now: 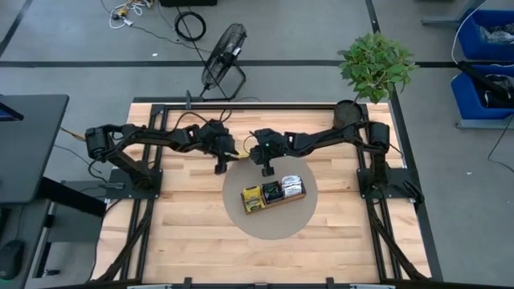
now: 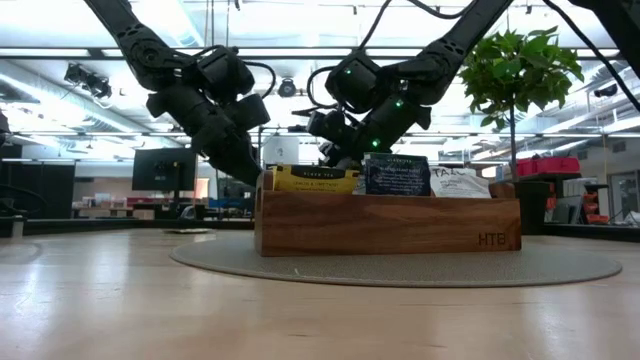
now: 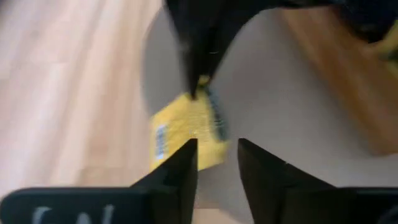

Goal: Pick & Place Tea
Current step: Put the yellow tea bag into the left section of the wooden organizer

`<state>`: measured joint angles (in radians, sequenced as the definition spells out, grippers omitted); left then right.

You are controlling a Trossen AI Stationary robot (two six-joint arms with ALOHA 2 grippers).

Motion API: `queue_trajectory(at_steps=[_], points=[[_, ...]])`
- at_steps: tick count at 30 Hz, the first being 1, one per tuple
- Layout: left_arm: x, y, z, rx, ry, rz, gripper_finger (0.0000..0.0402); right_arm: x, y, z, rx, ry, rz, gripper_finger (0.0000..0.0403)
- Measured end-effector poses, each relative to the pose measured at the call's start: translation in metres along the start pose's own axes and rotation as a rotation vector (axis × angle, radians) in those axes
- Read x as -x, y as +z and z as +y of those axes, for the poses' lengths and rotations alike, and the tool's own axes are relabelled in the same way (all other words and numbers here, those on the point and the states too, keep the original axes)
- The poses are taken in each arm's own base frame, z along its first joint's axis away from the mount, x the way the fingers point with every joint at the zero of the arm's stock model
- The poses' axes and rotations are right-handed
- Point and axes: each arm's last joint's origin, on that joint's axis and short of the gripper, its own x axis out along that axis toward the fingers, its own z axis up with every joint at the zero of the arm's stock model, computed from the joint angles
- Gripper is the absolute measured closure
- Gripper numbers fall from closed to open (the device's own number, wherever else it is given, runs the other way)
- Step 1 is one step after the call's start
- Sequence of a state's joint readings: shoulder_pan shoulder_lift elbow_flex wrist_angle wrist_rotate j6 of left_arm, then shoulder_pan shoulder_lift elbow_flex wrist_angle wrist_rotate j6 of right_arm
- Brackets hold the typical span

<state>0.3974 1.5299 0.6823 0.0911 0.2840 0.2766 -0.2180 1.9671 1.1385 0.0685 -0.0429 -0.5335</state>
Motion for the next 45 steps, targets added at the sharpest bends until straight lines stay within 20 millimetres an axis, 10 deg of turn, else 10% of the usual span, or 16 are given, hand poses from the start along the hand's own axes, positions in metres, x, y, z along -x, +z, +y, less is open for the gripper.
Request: queue_trajectory(at_steps=[25,39,45], points=[[-0.006,0.007,-0.021,-0.306,0.307,0.109,0.0215,0.013,0.025,-0.025,-0.076,0.043,0.06,0.0403],[-0.006,0.009,-0.022,-0.236,0.25,0.059,0.039,0.013,0.028,-0.024,-0.08,0.036,0.035,0.0403],[-0.005,0.01,-0.02,-0.197,0.27,0.054,0.0398,0.013,0.028,-0.023,-0.082,0.082,0.012,0.0371]])
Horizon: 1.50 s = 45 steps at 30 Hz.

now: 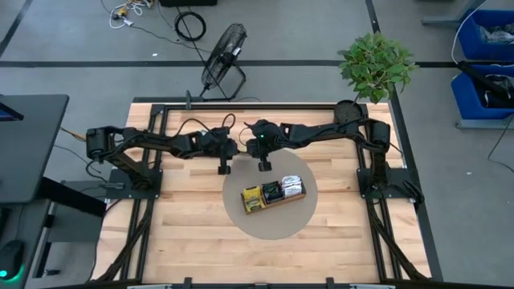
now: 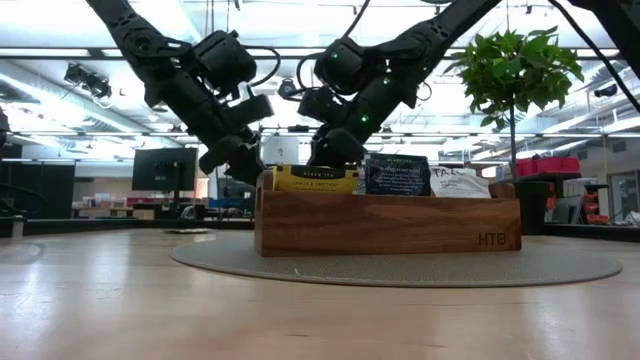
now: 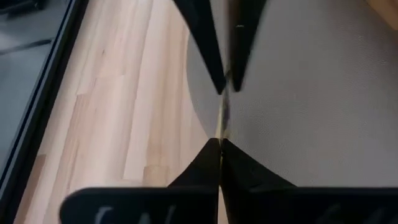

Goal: Pick & Place Tea
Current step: Put the yellow tea bag into the left section of the wooden organizer

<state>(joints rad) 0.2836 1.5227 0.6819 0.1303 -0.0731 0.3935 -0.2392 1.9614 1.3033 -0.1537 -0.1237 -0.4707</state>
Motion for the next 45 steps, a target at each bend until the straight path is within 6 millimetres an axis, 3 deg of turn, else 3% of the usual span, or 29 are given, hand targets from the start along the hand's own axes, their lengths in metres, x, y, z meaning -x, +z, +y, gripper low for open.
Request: queue_trajectory(at_steps=[7,13,22,27,32,37,45], points=[[0.02,0.009,0.005,0.075,0.02,-0.044,0.0399,0.018,-0.004,-0.006,-0.102,0.084,0.005,0.0275],[0.039,0.012,0.005,0.151,-0.002,-0.046,0.04,0.039,-0.011,-0.01,-0.131,0.072,-0.057,0.0234],[0.059,0.027,-0.009,0.297,-0.105,-0.152,0.04,0.095,-0.033,0.003,-0.146,-0.01,-0.193,0.0237],[0.067,0.036,-0.027,0.333,-0.164,-0.187,0.0401,0.132,-0.051,0.02,-0.152,-0.085,-0.32,0.0239],[0.071,0.043,-0.04,0.375,-0.186,-0.217,0.0401,0.157,-0.067,0.036,-0.142,-0.149,-0.441,0.0239],[0.076,0.05,-0.053,0.42,-0.238,-0.261,0.0401,0.17,-0.083,0.046,-0.173,-0.21,-0.459,0.0239],[0.085,0.058,-0.076,0.459,-0.258,-0.303,0.0401,0.169,-0.097,0.054,-0.194,-0.205,-0.467,0.0239]])
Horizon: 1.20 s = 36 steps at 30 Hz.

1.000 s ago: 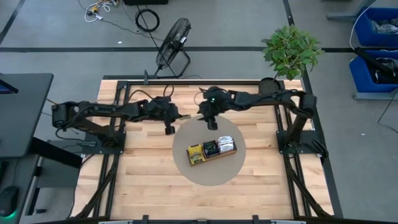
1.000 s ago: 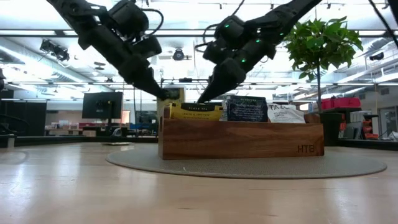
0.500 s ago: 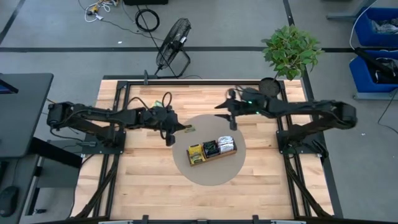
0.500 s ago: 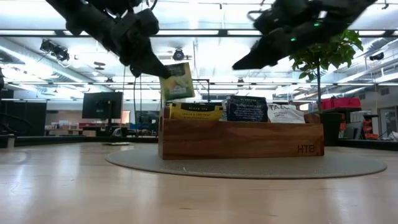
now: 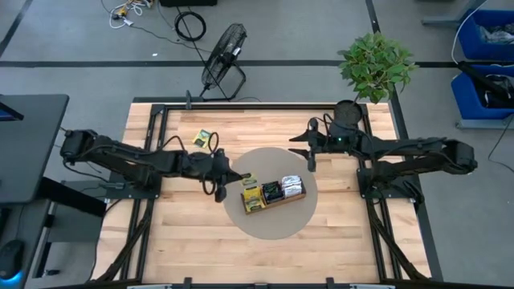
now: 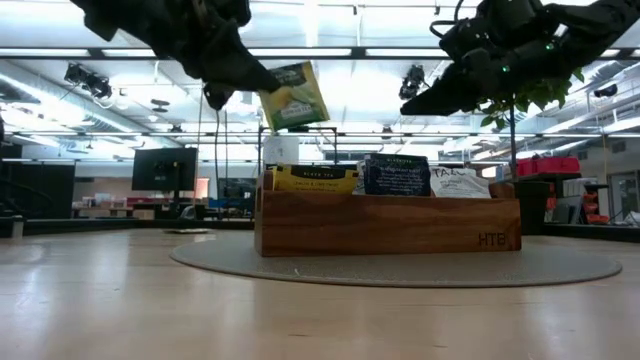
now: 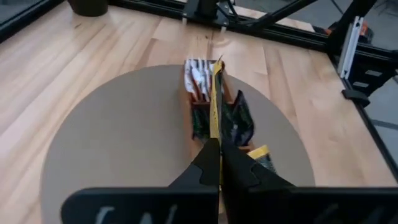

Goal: Pick & Place Tea
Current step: Put the yellow tea bag into the left section of the wooden organizer

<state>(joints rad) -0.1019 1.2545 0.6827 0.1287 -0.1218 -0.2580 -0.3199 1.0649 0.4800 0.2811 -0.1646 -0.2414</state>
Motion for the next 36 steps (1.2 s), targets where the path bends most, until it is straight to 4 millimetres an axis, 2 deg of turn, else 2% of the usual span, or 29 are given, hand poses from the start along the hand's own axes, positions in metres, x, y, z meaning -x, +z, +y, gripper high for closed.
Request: queue_trajectory(at_steps=[8,15,21,25,29,36], points=[[0.003,-0.007,-0.026,0.028,0.047,-0.04,0.0401,0.0,-0.002,0.002,-0.014,0.01,-0.025,0.0239],[-0.005,-0.02,-0.04,0.071,0.043,0.003,0.0401,-0.001,0.001,0.007,-0.004,0.029,-0.051,0.0239],[-0.02,-0.012,-0.057,0.046,0.046,0.015,0.0401,-0.001,0.002,0.01,-0.015,0.04,-0.057,0.0239],[-0.031,-0.006,-0.068,-0.013,0.131,0.111,0.0401,-0.001,0.002,0.011,-0.021,0.047,-0.054,0.0239],[-0.041,-0.006,-0.076,-0.078,0.239,0.187,0.0401,-0.001,0.001,0.014,-0.02,0.042,-0.038,0.0239],[-0.057,-0.011,-0.086,-0.098,0.243,0.215,0.0401,-0.002,0.001,0.019,-0.014,0.06,-0.031,0.0239]])
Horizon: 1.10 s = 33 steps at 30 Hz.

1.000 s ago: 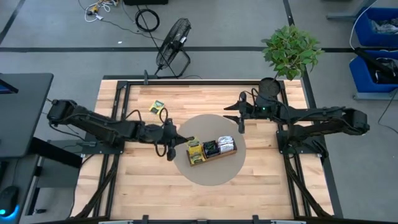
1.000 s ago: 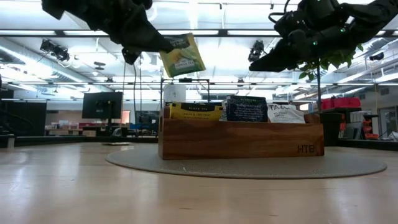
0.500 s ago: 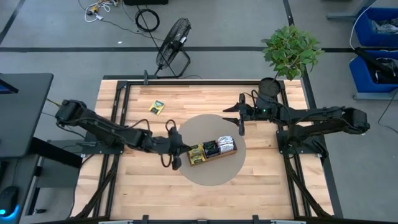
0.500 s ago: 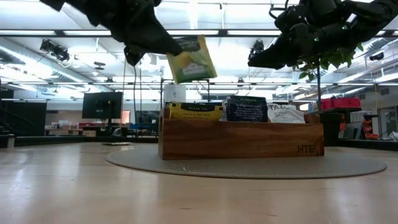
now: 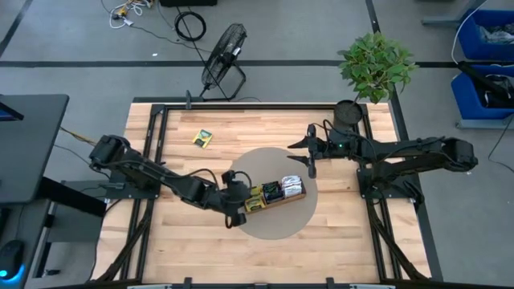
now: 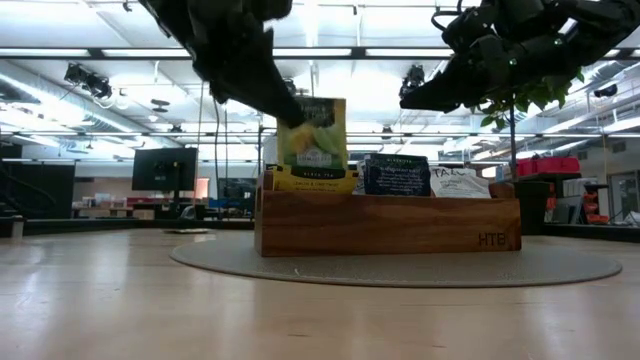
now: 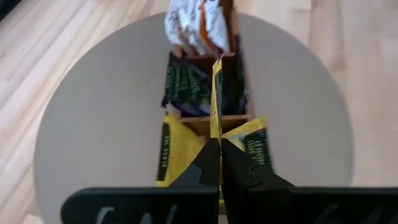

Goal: Pick & Place Tea
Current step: Put the yellow tea bag into the left section of the wooden organizer

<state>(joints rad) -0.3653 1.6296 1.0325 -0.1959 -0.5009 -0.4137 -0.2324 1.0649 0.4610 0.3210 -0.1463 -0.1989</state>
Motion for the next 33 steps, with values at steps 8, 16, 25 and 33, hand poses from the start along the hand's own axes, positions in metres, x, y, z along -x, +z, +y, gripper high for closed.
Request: queue_trajectory(at_steps=[8,16,25,33], points=[[-0.009,-0.012,-0.003,-0.046,0.063,0.046,0.0401,0.0,-0.001,0.001,-0.008,0.005,0.009,0.0239],[-0.017,-0.02,-0.006,-0.073,0.077,0.076,0.0401,0.0,-0.001,0.001,-0.008,0.005,0.01,0.0239],[-0.029,-0.029,-0.009,-0.093,0.07,0.116,0.0398,0.0,-0.001,0.001,-0.008,0.005,0.008,0.0239],[-0.029,-0.029,-0.009,-0.094,0.062,0.117,0.0395,0.0,-0.001,0.001,-0.008,0.004,0.009,0.0239]])
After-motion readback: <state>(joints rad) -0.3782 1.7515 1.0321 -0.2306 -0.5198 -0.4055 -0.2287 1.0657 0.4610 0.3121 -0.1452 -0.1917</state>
